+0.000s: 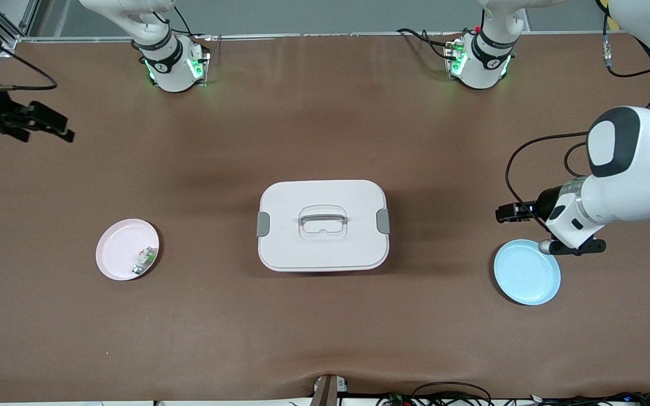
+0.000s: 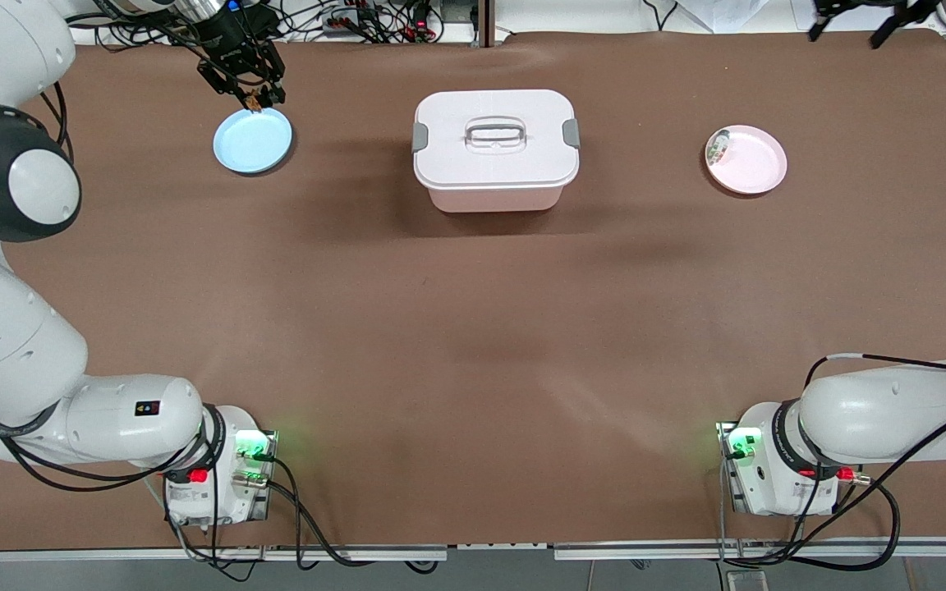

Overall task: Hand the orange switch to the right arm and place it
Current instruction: 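Lift the switch with the left gripper while the right gripper approaches, then carry the switch above the white box toward the right gripper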

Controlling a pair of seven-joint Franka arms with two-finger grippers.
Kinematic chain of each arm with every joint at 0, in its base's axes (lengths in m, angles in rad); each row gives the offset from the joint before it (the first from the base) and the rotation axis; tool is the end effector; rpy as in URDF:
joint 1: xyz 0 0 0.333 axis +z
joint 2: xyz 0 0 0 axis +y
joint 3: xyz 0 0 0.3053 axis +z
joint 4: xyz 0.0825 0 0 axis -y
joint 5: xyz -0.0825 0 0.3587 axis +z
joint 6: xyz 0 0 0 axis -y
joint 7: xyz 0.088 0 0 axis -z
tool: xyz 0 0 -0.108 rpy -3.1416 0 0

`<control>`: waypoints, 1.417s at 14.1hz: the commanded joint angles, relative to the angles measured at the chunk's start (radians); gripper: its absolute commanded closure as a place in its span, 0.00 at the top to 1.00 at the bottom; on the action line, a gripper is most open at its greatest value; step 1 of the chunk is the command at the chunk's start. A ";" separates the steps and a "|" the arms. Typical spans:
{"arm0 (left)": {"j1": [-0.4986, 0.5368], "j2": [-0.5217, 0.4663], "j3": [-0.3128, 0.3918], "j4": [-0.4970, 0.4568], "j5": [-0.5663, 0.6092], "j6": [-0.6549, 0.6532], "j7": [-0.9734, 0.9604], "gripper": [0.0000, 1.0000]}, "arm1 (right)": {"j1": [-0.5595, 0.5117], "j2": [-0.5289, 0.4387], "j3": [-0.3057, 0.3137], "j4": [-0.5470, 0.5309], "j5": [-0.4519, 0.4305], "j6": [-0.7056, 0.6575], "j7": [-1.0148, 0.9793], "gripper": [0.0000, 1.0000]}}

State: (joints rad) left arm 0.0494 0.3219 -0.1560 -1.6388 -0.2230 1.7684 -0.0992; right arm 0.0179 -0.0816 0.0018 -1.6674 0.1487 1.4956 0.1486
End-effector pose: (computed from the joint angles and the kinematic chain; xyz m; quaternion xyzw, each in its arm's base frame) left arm 0.5998 -0.0749 0.4188 0.9864 0.0300 -0.1068 0.1209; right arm 0.4947 0.0267 0.6069 -0.9943 0.0619 0.0510 0.0701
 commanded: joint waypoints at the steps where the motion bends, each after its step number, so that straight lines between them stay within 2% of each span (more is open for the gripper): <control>1: 0.003 -0.043 -0.019 -0.015 -0.068 -0.050 -0.025 0.12 | 0.110 -0.012 -0.003 -0.025 0.040 -0.008 0.176 1.00; 2: 0.000 -0.050 -0.026 -0.013 -0.088 -0.059 -0.054 0.12 | 0.144 -0.014 -0.003 -0.031 0.048 -0.006 0.204 1.00; 5: 0.003 -0.064 -0.100 -0.010 -0.107 -0.064 -0.201 0.13 | 0.162 -0.020 -0.003 -0.052 0.190 0.012 0.268 1.00; 10: 0.001 -0.069 -0.224 0.019 -0.116 -0.064 -0.454 0.12 | 0.253 -0.027 -0.003 -0.083 0.233 0.060 0.276 1.00; 13: -0.006 -0.057 -0.261 0.056 -0.171 -0.063 -0.566 0.12 | 0.279 -0.104 -0.003 -0.220 0.322 0.204 0.310 1.00; 15: -0.014 -0.056 -0.270 0.062 -0.214 -0.063 -0.606 0.12 | 0.313 -0.147 -0.003 -0.303 0.350 0.297 0.322 1.00; 17: -0.025 -0.056 -0.272 0.074 -0.262 -0.063 -0.632 0.12 | 0.359 -0.152 -0.003 -0.330 0.403 0.375 0.418 1.00; 20: -0.054 -0.055 -0.270 0.091 -0.335 -0.050 -0.639 0.12 | 0.444 -0.149 -0.003 -0.354 0.429 0.526 0.534 1.00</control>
State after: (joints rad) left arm 0.0078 0.2663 -0.4235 -1.5701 -0.5124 1.7194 -0.7153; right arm 0.4090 -0.2019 0.0084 -1.9779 0.5416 1.9392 0.6123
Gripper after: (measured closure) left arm 0.278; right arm 0.000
